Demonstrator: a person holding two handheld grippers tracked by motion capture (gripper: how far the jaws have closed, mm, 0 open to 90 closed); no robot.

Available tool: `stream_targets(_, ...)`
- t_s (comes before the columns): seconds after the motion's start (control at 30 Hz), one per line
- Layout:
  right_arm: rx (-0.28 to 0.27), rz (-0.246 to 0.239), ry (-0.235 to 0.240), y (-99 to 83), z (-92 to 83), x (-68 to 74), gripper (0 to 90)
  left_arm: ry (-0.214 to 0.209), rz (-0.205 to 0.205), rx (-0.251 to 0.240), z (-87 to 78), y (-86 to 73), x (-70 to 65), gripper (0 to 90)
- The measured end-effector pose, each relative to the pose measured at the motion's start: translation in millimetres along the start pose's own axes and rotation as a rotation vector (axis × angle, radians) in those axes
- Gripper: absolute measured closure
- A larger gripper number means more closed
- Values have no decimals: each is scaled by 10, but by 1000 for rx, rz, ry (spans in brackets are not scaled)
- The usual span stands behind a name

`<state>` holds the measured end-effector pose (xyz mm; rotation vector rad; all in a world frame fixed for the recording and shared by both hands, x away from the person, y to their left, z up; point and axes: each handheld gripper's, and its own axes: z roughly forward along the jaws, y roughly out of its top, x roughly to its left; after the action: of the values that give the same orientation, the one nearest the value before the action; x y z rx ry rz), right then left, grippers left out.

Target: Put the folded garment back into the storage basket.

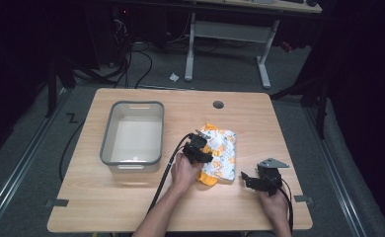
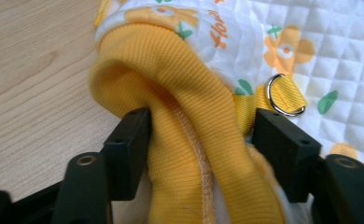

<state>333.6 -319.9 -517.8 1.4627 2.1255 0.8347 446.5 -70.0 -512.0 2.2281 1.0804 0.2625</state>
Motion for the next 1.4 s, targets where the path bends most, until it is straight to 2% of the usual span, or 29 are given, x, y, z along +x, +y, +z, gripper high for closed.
stream_targets(0.03,0,0,0,0,0,0,244,-2,3,-1,-2,0,-5,451)
stream_targets(0.1,0,0,0,0,0,0,244,-13,11,-1,-7,3,-17,479)
stream_targets(0.23,0,0,0,0,0,0,244,-42,23,-2,-13,3,-35,636)
stream_targets(0.33,0,0,0,0,0,0,244,-62,23,-8,-12,4,-20,673)
stream_targets(0.47,0,0,0,0,0,0,244,-99,-10,-4,-20,5,18,714)
stream_targets(0.73,0,-1,0,0,0,0,244,-122,-9,-36,-110,12,14,738)
stream_targets(1.4,0,-1,-1,0,-1,0,244,-192,2,-181,-629,58,9,745)
